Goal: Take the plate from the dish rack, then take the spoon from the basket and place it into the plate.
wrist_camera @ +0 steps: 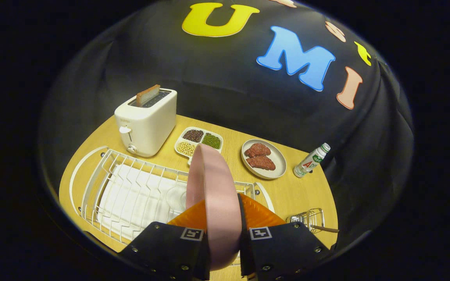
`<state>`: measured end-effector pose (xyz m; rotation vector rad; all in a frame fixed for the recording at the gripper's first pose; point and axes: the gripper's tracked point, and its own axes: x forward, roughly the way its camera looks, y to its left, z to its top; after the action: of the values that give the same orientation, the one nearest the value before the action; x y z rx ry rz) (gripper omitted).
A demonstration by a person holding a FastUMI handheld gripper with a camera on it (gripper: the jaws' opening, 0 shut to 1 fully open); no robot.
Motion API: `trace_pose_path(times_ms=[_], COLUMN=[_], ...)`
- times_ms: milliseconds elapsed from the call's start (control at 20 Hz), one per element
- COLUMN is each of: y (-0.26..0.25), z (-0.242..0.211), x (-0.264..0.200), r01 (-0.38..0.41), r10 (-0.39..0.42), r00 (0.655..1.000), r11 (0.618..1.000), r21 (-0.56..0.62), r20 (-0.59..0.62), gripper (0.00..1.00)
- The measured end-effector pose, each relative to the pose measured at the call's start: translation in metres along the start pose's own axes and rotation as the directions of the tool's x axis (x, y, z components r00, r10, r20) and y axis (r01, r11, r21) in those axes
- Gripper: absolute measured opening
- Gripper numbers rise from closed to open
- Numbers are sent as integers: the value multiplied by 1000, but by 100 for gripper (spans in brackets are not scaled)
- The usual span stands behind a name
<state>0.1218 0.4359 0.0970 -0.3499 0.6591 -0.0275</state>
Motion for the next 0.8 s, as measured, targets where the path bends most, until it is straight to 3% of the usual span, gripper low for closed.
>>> trace_pose_path(times_ms=[400, 800], y=[-15, -13], z=[9, -74], x=[-63, -151], r01=[50, 47], r10=[-51, -47], r00=[997, 999], r11=[998, 998], r21=[33, 42], r20=[49, -9], gripper=[28, 28])
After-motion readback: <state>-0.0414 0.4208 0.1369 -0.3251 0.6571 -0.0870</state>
